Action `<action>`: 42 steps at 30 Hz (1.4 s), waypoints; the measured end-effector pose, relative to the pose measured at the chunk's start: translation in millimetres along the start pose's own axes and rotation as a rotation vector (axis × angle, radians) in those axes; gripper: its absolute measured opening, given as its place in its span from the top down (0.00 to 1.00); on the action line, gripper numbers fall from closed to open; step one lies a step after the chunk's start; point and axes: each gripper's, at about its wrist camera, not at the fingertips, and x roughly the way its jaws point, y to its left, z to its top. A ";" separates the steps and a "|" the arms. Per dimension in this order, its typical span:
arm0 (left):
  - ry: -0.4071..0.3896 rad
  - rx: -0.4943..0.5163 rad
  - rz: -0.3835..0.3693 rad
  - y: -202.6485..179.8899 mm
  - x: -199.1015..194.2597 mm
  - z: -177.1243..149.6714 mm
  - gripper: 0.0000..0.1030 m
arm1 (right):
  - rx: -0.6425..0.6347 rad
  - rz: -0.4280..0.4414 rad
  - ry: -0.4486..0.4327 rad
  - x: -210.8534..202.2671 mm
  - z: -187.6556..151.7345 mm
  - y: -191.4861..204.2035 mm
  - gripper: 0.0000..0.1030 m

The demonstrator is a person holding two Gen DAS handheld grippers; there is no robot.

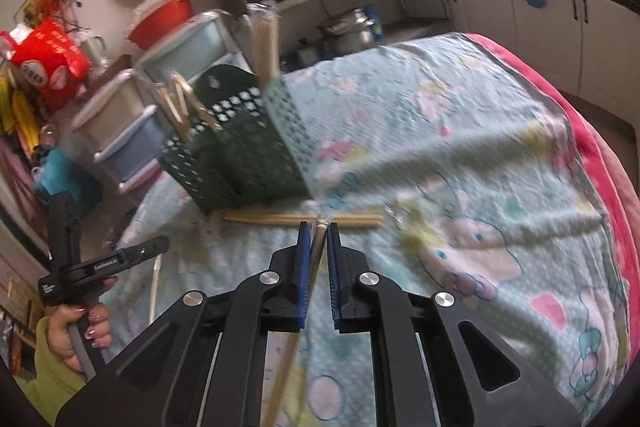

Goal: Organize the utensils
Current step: 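Lift both held chopsticks upright and carry them above the green basket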

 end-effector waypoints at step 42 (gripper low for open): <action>-0.477 0.278 -0.075 -141.4 -122.7 141.3 0.97 | -0.213 0.161 -0.425 -66.8 133.1 98.7 0.94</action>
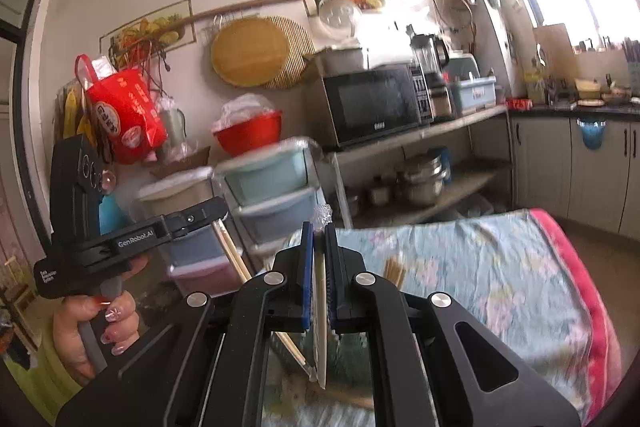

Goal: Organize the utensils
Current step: 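Lift both held chopsticks upright and carry them above the green basket, then lower the chopsticks into the basket and open both tools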

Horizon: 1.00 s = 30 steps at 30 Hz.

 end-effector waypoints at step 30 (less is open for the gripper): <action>0.014 -0.008 0.143 20.0 65.0 -22.7 0.97 | -0.015 -0.139 -0.018 68.7 -4.0 -23.4 0.94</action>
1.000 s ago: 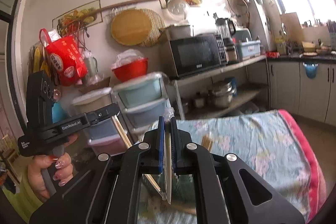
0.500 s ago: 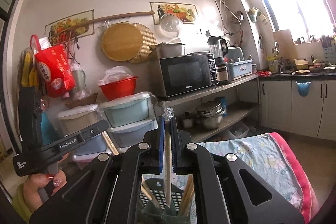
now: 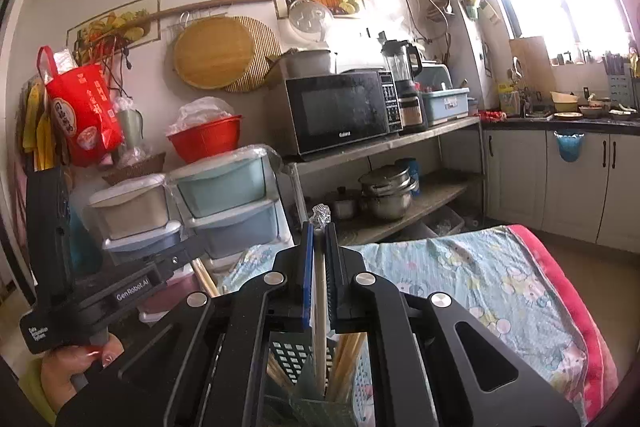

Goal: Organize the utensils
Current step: 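Lower the chopsticks into the basket and open both tools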

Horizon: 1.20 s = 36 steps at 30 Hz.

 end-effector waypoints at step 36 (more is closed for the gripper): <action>0.123 -0.013 -0.009 14.3 -27.0 -77.4 0.11 | 0.001 -0.003 0.215 -15.0 -77.0 -5.3 0.48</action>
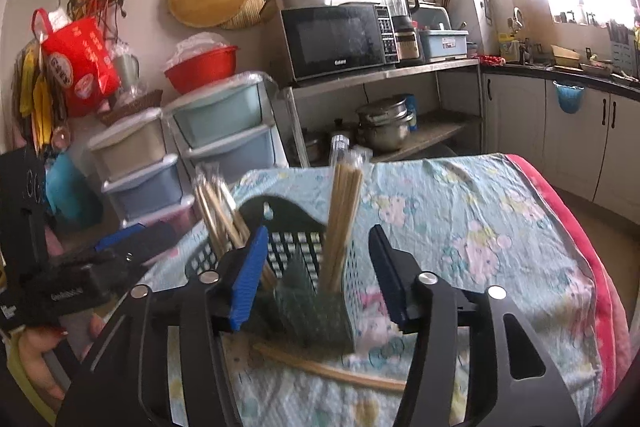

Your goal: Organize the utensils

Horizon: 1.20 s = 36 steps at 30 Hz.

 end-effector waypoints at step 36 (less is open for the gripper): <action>-0.031 0.067 0.113 -19.6 -22.6 -122.0 0.10 | -0.068 -0.166 -0.115 -57.1 -120.8 -9.8 0.08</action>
